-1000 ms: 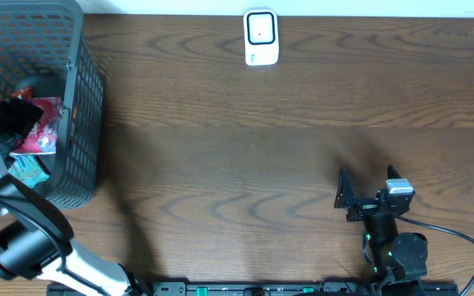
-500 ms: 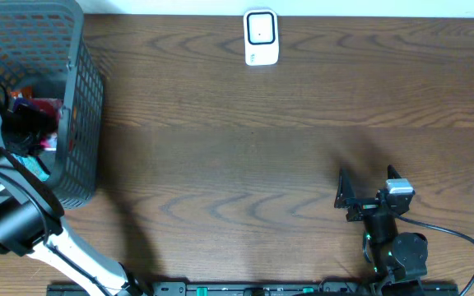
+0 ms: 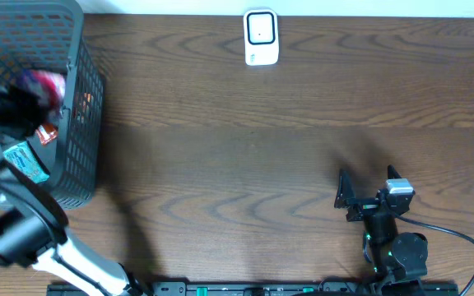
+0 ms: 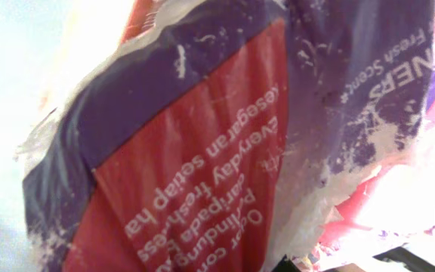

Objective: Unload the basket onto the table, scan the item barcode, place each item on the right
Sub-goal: 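Lift the snack bag out and place it on the table center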

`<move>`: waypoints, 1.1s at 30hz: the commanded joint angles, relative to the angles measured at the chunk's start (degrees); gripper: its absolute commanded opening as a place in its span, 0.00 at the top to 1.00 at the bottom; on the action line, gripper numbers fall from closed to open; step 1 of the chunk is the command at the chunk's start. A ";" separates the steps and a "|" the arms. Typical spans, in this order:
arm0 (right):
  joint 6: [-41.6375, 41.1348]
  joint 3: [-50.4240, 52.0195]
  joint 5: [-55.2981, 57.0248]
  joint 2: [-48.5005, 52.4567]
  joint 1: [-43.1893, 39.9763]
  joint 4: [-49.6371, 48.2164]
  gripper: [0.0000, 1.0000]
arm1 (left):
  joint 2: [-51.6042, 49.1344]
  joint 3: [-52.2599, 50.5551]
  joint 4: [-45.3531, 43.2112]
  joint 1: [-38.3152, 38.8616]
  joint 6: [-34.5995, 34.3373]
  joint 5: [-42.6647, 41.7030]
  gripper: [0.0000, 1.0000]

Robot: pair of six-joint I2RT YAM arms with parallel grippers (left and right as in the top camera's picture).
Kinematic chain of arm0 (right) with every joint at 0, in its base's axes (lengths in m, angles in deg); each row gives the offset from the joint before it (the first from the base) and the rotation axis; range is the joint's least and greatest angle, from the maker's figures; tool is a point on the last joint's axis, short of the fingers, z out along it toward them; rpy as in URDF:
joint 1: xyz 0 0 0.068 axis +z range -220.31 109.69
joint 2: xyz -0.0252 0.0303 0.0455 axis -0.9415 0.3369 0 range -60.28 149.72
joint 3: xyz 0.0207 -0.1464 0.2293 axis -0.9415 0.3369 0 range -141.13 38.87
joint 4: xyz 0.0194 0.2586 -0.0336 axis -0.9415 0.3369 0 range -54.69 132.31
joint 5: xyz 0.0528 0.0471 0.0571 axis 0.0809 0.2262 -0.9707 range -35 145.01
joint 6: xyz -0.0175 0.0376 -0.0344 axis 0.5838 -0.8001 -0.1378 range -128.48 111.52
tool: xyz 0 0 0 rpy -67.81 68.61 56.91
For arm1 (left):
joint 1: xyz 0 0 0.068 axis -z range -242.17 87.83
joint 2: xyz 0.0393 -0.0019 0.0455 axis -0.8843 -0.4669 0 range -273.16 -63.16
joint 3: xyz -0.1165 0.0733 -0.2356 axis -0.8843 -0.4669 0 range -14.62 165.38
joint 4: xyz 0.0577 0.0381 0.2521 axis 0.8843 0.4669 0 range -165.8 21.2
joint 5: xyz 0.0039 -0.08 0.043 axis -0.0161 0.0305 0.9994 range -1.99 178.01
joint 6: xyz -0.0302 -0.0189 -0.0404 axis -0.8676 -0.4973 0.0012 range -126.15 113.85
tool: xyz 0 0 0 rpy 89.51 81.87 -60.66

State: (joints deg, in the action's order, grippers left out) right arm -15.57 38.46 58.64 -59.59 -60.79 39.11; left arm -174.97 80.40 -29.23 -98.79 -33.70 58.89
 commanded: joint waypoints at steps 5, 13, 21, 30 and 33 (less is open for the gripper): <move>0.50 0.09 0.13 -0.35 -0.96 0.17 0.01 | 22.67 1.84 -8.17 0.04 -4.50 -5.49 0.93; 0.50 0.09 0.13 -0.35 -0.96 0.17 0.01 | 36.98 1.81 -11.52 2.14 -11.85 -3.04 0.93; 0.50 0.09 0.13 -0.35 -0.96 0.17 0.01 | 36.61 1.70 -11.45 27.12 -10.95 -2.08 0.93; 0.50 0.09 0.13 -0.35 -0.96 0.17 0.01 | 23.47 1.57 -4.17 50.60 -2.43 5.27 0.92; 0.50 0.09 0.13 -0.35 -0.96 0.17 0.01 | 17.22 1.57 -3.15 55.58 -2.43 5.42 0.93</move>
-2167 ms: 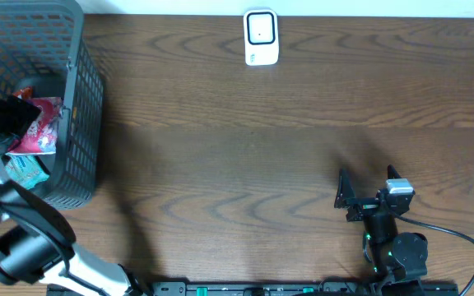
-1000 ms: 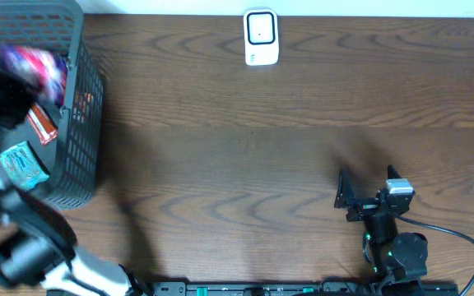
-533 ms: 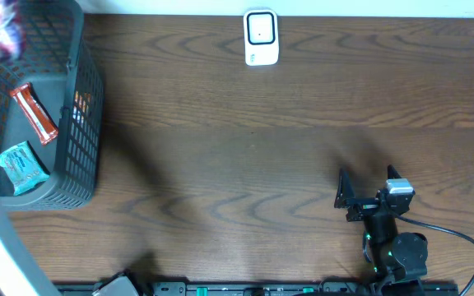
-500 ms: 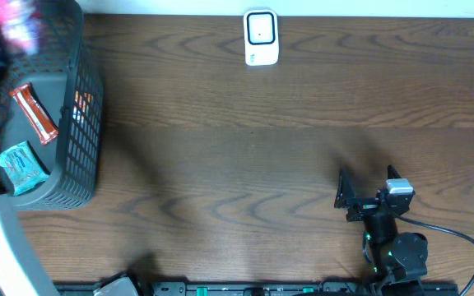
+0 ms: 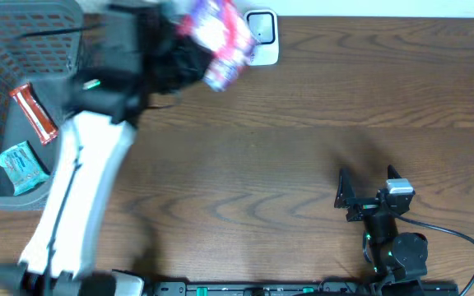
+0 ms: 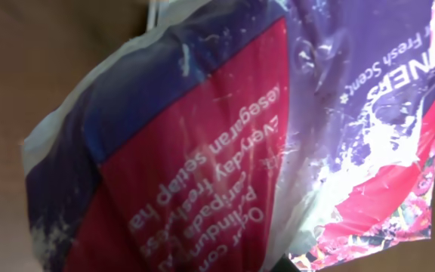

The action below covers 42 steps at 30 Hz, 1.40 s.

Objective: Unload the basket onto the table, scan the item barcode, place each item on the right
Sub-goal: 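Lift the snack bag out and place it on the table center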

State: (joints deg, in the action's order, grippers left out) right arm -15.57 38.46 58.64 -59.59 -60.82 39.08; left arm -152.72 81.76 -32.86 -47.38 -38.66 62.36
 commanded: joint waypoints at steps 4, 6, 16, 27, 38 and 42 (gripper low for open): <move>0.50 0.09 0.13 -0.35 -0.94 0.20 0.01 | -13.03 0.22 0.28 9.42 2.62 1.97 0.93; 0.50 0.09 0.13 -0.35 -0.94 0.20 0.01 | -17.00 0.22 -0.13 11.72 3.69 1.95 0.93; 0.50 0.09 0.13 -0.35 -0.94 0.20 0.01 | -26.05 0.28 0.76 15.23 13.73 1.92 0.10; 0.50 0.09 0.13 -0.35 -0.94 0.20 0.01 | -10.34 3.10 0.26 -0.98 14.80 1.95 0.07; 0.50 0.09 0.13 -0.35 -0.94 0.20 0.01 | 10.43 4.11 -4.28 -35.04 14.51 8.57 0.07; 0.50 0.09 0.13 -0.35 -0.94 0.20 0.01 | 10.51 3.72 1.11 -44.06 14.51 20.09 0.07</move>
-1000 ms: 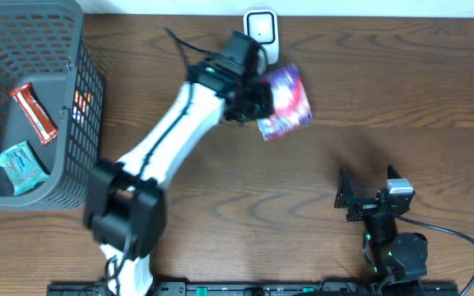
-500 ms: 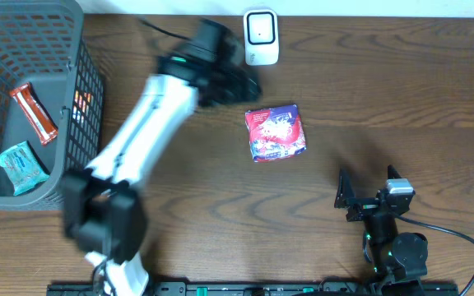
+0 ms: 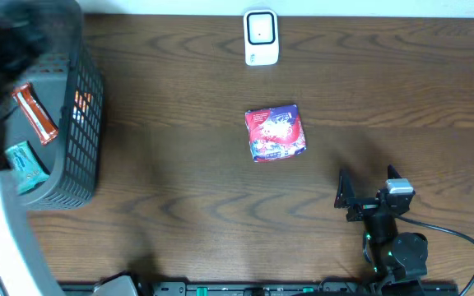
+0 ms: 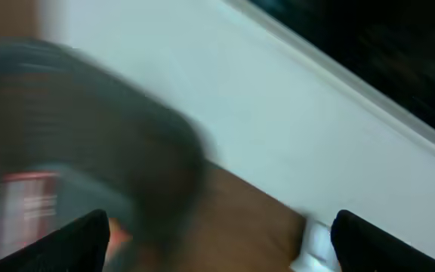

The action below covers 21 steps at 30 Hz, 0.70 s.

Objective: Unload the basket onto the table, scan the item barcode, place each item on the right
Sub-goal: 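Lift the snack bag out and place it on the table center, then reach the left gripper into the basket and grasp the red candy bar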

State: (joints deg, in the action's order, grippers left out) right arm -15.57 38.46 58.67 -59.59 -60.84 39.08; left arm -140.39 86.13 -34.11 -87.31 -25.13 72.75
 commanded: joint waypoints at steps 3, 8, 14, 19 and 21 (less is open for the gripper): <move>0.50 0.09 0.11 -0.35 -0.92 0.20 0.01 | -3.78 -3.28 3.30 -7.15 1.68 11.47 0.07; 0.50 0.09 0.11 -0.35 -0.92 0.20 0.01 | -10.82 -5.99 5.55 -7.58 8.74 11.47 0.07; 0.50 0.09 0.11 -0.35 -0.92 0.20 0.01 | -20.92 -5.99 9.97 -7.58 12.15 11.45 0.07; 0.50 0.09 0.11 -0.35 -0.92 0.20 0.01 | -27.78 -5.99 11.82 -8.87 14.47 9.09 0.07; 0.50 0.09 0.11 -0.35 -0.92 0.20 0.01 | -30.23 -5.99 11.82 -9.62 17.81 3.61 0.07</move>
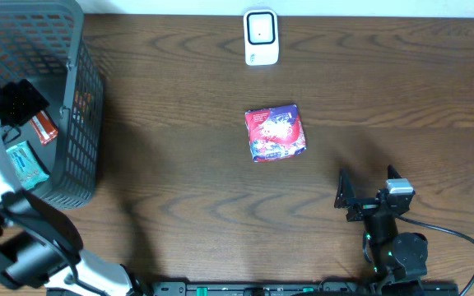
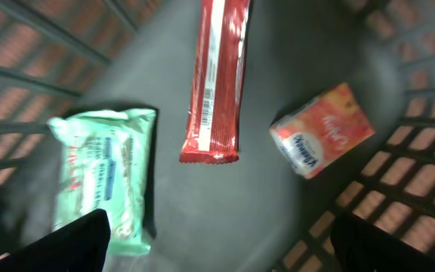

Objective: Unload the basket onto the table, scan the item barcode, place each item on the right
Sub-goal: 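Reach the left gripper into the basket and grasp the red candy bar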

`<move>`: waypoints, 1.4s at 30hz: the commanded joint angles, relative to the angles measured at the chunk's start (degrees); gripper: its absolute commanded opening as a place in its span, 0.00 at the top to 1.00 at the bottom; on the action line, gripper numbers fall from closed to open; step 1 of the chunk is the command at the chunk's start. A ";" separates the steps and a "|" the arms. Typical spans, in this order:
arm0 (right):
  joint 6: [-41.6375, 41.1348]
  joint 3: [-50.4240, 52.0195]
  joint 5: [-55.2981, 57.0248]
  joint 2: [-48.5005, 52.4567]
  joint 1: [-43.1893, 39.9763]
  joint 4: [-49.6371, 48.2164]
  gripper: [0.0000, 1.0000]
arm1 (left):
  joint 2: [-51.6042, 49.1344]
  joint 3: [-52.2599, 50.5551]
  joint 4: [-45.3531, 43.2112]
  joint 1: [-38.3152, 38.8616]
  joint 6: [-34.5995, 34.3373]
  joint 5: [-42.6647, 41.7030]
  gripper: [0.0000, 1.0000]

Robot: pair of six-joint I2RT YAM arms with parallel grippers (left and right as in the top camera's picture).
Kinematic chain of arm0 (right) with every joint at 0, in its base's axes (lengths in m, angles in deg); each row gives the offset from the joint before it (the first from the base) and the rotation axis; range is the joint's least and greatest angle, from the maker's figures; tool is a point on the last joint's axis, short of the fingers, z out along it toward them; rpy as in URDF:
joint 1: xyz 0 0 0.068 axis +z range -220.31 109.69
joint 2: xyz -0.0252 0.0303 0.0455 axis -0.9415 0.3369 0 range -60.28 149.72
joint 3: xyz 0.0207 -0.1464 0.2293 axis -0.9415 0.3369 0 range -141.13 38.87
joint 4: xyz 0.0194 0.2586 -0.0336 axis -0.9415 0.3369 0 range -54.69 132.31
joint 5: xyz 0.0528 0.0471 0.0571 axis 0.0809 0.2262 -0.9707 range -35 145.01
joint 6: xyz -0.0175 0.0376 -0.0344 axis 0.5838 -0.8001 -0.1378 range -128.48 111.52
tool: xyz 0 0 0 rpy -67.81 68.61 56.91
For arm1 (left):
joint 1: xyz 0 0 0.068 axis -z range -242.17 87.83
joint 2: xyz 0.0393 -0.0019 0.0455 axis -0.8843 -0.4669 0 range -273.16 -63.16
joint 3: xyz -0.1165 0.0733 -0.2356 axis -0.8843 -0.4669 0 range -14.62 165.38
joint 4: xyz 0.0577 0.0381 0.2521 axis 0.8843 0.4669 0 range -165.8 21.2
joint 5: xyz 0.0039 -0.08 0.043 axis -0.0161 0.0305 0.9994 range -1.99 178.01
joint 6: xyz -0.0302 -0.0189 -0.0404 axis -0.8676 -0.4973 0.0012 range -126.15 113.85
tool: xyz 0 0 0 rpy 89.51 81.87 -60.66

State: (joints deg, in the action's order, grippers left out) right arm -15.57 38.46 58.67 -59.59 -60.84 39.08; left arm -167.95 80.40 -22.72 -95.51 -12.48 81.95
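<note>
The red and purple packet (image 1: 276, 133) lies flat on the table's middle, below the white scanner (image 1: 261, 37) at the far edge. My left gripper (image 1: 19, 103) hangs open inside the grey basket (image 1: 85, 140), nothing between its fingers (image 2: 74, 243). Beneath the left gripper (image 2: 217, 242) lie a red bar (image 2: 217, 79), a green wipes pack (image 2: 104, 177) and an orange tissue pack (image 2: 321, 130). My right gripper (image 1: 344, 191) rests open near the front right, far from the packet.
The basket's mesh walls (image 2: 421, 181) rise around the left gripper. The red bar (image 1: 44, 127) and the green pack (image 1: 25, 162) show in the basket from above. A cable (image 1: 459, 238) trails from the right arm's base.
My left gripper was blurred at the basket, its camera facing the wall. Now it points down into the basket over the three items. The packet has not moved.
My left gripper was shut on the red and purple packet in the basket. Then it held the packet up by the scanner. Later the packet lay on the table's middle and the gripper was open back at the basket, where it now hangs.
</note>
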 commanded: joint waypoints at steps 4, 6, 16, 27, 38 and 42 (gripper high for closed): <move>0.50 0.09 0.11 -0.35 -0.92 0.20 0.01 | -6.25 -0.26 0.39 -1.90 9.66 -12.00 0.07; 0.50 0.09 0.11 -0.35 -0.92 0.20 0.01 | -7.58 -0.26 0.20 -1.90 9.84 -12.17 0.07; 0.50 0.09 0.11 -0.35 -0.92 0.20 0.01 | -13.73 -0.26 -1.11 -1.84 15.34 -18.88 0.07; 0.50 0.09 0.11 -0.35 -0.92 0.20 0.01 | -15.45 -0.26 -4.39 0.68 20.22 -19.21 0.07; 0.50 0.09 0.11 -0.35 -0.92 0.20 0.01 | -15.45 -0.87 -8.72 3.28 21.31 -11.87 0.07; 0.50 0.09 0.11 -0.35 -0.92 0.20 0.01 | -15.52 -2.60 -12.17 3.28 21.31 -9.49 0.07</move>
State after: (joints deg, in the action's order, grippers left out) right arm -15.57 38.46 58.67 -59.59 -60.84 39.08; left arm -182.77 79.79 -33.58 -92.08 7.87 69.18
